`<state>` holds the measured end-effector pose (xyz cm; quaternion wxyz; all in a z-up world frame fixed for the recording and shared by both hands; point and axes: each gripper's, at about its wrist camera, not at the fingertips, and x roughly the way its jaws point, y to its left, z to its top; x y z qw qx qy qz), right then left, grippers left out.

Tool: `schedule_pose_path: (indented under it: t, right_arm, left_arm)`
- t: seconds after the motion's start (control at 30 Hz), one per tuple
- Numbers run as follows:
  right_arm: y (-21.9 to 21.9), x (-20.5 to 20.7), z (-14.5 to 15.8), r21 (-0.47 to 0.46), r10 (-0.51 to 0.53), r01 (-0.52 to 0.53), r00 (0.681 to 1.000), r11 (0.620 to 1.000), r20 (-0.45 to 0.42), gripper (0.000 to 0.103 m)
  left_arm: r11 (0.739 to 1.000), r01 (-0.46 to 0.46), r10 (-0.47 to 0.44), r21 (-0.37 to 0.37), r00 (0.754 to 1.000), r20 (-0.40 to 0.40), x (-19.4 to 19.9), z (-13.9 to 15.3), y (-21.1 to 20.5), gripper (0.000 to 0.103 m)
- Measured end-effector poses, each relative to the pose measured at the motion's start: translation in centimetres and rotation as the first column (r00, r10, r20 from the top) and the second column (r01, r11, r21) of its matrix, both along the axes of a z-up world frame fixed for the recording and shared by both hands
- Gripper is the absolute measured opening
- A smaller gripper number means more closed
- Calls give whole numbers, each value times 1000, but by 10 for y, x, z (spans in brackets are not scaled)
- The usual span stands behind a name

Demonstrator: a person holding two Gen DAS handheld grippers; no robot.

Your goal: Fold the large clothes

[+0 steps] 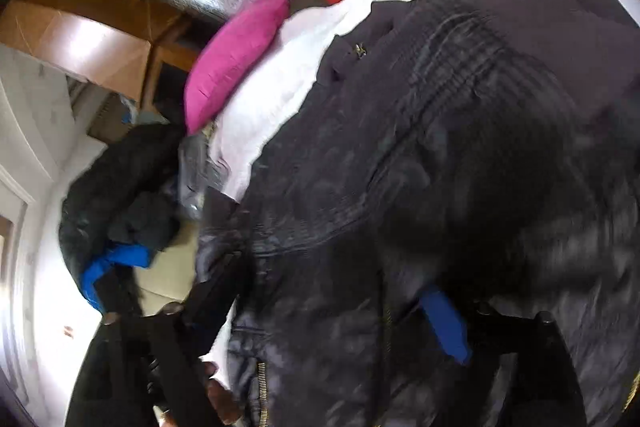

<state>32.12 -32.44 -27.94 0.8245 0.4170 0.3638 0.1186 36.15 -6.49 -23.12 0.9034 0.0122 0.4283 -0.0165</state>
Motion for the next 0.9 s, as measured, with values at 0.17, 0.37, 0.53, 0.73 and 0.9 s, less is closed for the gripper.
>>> schedule_pose_path:
  t: [0.17, 0.37, 0.53, 0.73, 0.9]
  right_arm:
    - [-25, -44, 20, 40, -50, 47, 995, 998, 86, 90]
    - [-111, -77, 29, 131, -319, 303, 940, 944, 122, 76]
    - [-163, -75, 1, 297, -407, 389, 913, 872, 0, 59]
    - [-180, -71, -26, 383, -409, 416, 907, 825, -102, 59]
    - [-191, -68, -35, 374, -438, 456, 888, 807, -139, 59]
  left_arm:
    - [999, 44, -44, -6, 997, 69, -11, 11, -11, 103]
    - [970, 237, -227, -59, 964, 138, -39, 26, -66, 103]
    - [913, 407, -402, -9, 906, 134, -59, 30, -132, 103]
    - [868, 481, -496, 122, 856, 145, -72, 26, -194, 103]
    - [845, 500, -521, 193, 849, 83, -62, 4, -227, 103]
